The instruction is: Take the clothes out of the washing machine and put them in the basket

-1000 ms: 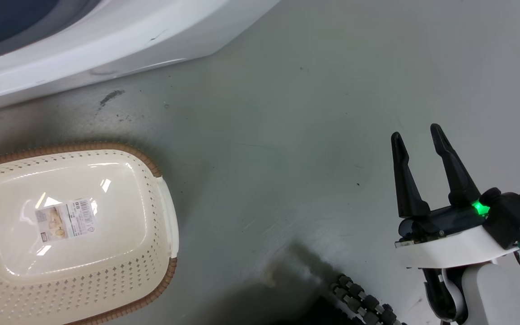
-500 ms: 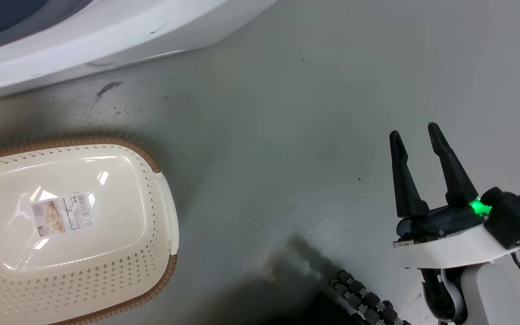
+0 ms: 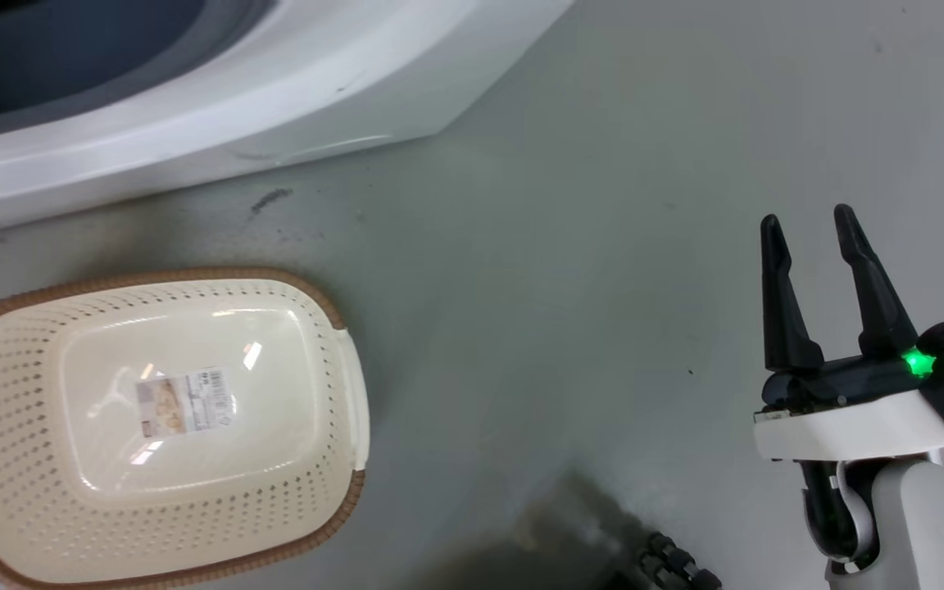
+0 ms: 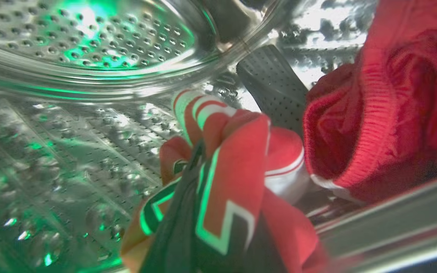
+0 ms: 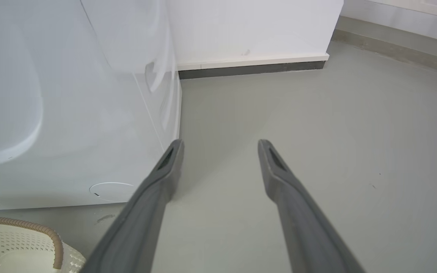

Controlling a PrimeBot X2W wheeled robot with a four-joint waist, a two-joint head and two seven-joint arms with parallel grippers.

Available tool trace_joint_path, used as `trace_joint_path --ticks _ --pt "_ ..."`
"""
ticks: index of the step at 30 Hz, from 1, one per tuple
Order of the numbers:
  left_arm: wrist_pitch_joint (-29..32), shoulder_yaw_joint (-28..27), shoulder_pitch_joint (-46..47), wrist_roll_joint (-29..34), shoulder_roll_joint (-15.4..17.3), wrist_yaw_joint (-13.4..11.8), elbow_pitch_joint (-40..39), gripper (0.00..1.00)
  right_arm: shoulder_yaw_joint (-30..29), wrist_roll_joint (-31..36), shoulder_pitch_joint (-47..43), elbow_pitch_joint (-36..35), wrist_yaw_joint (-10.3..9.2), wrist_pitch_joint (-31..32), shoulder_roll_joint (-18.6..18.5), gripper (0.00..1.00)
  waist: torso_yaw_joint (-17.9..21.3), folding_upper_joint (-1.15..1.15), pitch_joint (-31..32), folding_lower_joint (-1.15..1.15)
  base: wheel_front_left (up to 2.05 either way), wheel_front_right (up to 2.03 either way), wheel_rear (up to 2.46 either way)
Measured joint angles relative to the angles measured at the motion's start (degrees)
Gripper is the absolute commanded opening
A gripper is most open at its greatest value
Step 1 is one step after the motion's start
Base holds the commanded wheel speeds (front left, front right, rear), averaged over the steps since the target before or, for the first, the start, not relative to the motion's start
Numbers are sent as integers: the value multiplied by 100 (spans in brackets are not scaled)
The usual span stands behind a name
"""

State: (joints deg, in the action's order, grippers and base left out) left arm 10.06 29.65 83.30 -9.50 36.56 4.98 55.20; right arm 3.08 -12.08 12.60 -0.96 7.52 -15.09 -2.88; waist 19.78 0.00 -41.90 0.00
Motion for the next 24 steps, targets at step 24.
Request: trace_joint_path --ticks 24 --pt "-2503 -1173 -3460 -993 -1447 -809 -1785 0 -1021 1003 -456 320 0 0 2 100 -1191 0 2382 -2 0 0 0"
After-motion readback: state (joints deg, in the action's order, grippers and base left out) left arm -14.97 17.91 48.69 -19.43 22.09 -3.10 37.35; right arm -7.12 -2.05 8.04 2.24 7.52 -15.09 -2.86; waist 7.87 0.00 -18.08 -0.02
